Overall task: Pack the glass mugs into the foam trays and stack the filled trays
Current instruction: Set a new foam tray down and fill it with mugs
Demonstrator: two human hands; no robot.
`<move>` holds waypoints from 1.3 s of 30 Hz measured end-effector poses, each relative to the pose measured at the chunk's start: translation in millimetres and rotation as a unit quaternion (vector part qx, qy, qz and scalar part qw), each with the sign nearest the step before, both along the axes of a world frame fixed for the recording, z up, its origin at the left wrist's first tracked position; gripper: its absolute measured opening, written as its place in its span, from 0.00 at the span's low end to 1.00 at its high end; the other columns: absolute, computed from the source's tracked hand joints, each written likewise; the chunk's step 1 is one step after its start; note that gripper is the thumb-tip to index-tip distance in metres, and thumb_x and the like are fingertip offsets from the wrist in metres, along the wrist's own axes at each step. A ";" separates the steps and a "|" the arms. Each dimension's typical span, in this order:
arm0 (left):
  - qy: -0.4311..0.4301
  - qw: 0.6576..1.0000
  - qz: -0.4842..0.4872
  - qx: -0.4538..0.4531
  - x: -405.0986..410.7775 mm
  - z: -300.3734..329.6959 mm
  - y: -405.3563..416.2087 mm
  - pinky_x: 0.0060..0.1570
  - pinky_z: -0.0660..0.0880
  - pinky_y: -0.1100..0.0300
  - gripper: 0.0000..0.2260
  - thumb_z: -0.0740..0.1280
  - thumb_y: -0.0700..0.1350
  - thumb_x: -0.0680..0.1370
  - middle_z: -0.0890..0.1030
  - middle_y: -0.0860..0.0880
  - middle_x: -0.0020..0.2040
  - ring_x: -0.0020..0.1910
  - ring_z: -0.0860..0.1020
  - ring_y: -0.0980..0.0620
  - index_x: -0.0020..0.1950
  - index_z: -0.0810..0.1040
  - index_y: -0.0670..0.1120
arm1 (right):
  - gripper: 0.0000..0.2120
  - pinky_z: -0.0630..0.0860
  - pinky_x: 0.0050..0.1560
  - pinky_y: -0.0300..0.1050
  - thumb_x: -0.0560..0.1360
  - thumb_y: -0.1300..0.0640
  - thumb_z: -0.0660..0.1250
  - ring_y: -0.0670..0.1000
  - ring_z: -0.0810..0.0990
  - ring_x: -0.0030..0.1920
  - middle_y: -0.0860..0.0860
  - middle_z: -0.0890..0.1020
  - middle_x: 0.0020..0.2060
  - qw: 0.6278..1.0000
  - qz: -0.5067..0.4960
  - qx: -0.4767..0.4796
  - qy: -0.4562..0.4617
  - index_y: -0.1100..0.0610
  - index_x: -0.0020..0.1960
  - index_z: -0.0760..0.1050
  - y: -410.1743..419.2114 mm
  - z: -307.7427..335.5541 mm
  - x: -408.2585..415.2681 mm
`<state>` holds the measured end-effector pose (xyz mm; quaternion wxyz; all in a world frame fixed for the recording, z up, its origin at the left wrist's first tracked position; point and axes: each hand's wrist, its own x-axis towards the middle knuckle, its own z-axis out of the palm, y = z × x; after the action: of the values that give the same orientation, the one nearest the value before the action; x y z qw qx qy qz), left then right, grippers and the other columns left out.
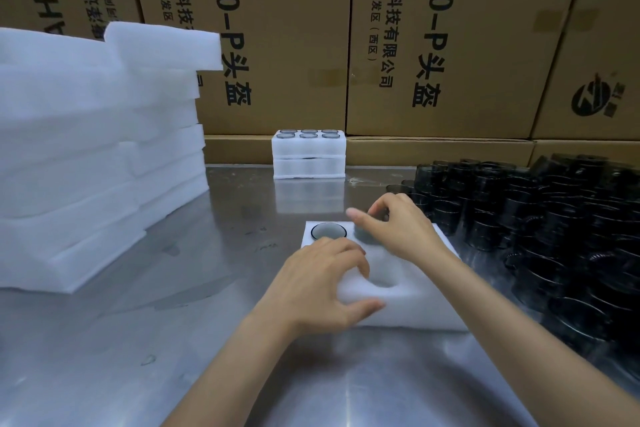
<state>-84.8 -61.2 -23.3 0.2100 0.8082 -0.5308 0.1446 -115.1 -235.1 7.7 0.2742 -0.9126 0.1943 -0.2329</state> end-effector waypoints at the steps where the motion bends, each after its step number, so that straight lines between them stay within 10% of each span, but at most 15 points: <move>1: 0.020 1.000 0.004 -0.014 0.2 1.2 -0.2 0.53 0.70 0.61 0.21 0.59 0.69 0.69 0.76 0.61 0.54 0.54 0.72 0.61 0.52 0.74 0.57 | 0.19 0.69 0.43 0.44 0.73 0.34 0.61 0.46 0.75 0.46 0.44 0.74 0.48 1.000 0.008 0.012 -0.013 0.50 0.47 0.73 -3.2 2.8 -3.4; 7: 0.074 0.996 0.035 -0.044 8.6 15.0 -10.5 0.69 0.60 0.62 0.24 0.56 0.65 0.77 0.65 0.65 0.70 0.68 0.62 0.67 0.72 0.65 0.59 | 0.19 0.58 0.70 0.44 0.82 0.52 0.52 0.47 0.62 0.72 0.44 0.69 0.70 0.996 0.085 -0.036 -0.014 0.50 0.72 0.66 -22.1 1.5 -30.6; 12: 0.092 0.985 0.056 0.136 13.1 18.8 -27.4 0.72 0.47 0.56 0.32 0.52 0.66 0.77 0.55 0.56 0.77 0.76 0.49 0.58 0.77 0.56 0.52 | 0.23 0.44 0.72 0.37 0.83 0.51 0.48 0.42 0.48 0.75 0.41 0.51 0.76 0.972 0.147 -0.102 0.153 0.50 0.77 0.52 -22.7 -18.1 -33.1; 19: 0.095 0.990 0.062 0.088 16.1 7.2 -25.2 0.70 0.50 0.62 0.30 0.53 0.66 0.77 0.57 0.60 0.76 0.74 0.53 0.61 0.76 0.59 0.54 | 0.23 0.47 0.72 0.40 0.83 0.49 0.48 0.43 0.50 0.76 0.41 0.53 0.76 0.973 0.130 -0.107 0.160 0.49 0.77 0.54 -18.5 -16.5 -34.5; 27: 0.110 0.991 0.074 0.021 15.8 -0.9 -18.6 0.64 0.61 0.62 0.22 0.55 0.66 0.76 0.65 0.65 0.71 0.70 0.62 0.62 0.68 0.69 0.63 | 0.22 0.61 0.67 0.54 0.80 0.52 0.57 0.58 0.58 0.73 0.57 0.59 0.75 0.970 -0.172 -0.173 -0.009 0.57 0.71 0.65 -50.2 -3.6 -45.4; 39: 0.100 0.992 0.073 -0.010 17.6 -2.7 -19.7 0.60 0.61 0.65 0.17 0.59 0.62 0.76 0.68 0.66 0.68 0.67 0.65 0.64 0.65 0.72 0.63 | 0.20 0.67 0.60 0.53 0.76 0.53 0.64 0.62 0.66 0.64 0.62 0.68 0.64 0.916 -0.336 -0.162 0.146 0.61 0.64 0.67 -99.1 5.7 -40.3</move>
<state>-67.2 -81.0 -25.9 0.2586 0.8531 -0.4454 0.0830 -155.3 -334.2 13.4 -0.0028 -0.8492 0.4870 -0.2041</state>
